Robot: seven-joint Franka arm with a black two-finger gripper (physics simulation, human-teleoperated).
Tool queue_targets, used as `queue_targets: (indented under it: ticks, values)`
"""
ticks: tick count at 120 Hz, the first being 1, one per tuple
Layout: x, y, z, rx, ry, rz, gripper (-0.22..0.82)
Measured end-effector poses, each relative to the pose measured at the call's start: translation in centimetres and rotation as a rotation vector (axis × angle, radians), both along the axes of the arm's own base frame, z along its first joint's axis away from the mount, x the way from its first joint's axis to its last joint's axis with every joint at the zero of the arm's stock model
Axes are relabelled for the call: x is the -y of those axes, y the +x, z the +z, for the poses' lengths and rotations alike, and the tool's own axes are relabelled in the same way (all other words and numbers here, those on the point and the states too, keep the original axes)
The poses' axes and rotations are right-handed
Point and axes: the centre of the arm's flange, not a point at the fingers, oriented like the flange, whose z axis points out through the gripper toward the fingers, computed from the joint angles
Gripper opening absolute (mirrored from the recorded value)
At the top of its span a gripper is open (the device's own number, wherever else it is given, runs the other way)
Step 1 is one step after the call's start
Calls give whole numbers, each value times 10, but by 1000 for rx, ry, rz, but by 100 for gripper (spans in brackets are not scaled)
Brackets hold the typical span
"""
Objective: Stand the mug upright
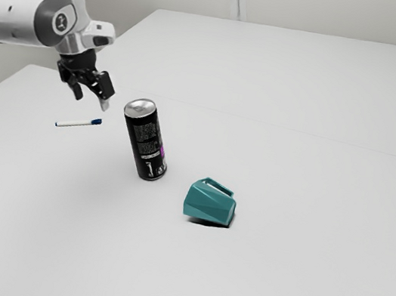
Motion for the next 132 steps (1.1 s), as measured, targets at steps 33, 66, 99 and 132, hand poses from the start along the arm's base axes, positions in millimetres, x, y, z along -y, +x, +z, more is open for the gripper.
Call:
queue_targets:
  ticks: [33, 66, 99, 132]
  values:
    - [15, -40, 20, 5, -45, -15, 60]
    - [61, -62, -44, -105, -145, -15, 60]
    - [113, -57, -100, -128, -273, -1, 60]
    - [152, -41, -144, -121, -444, 54, 60]
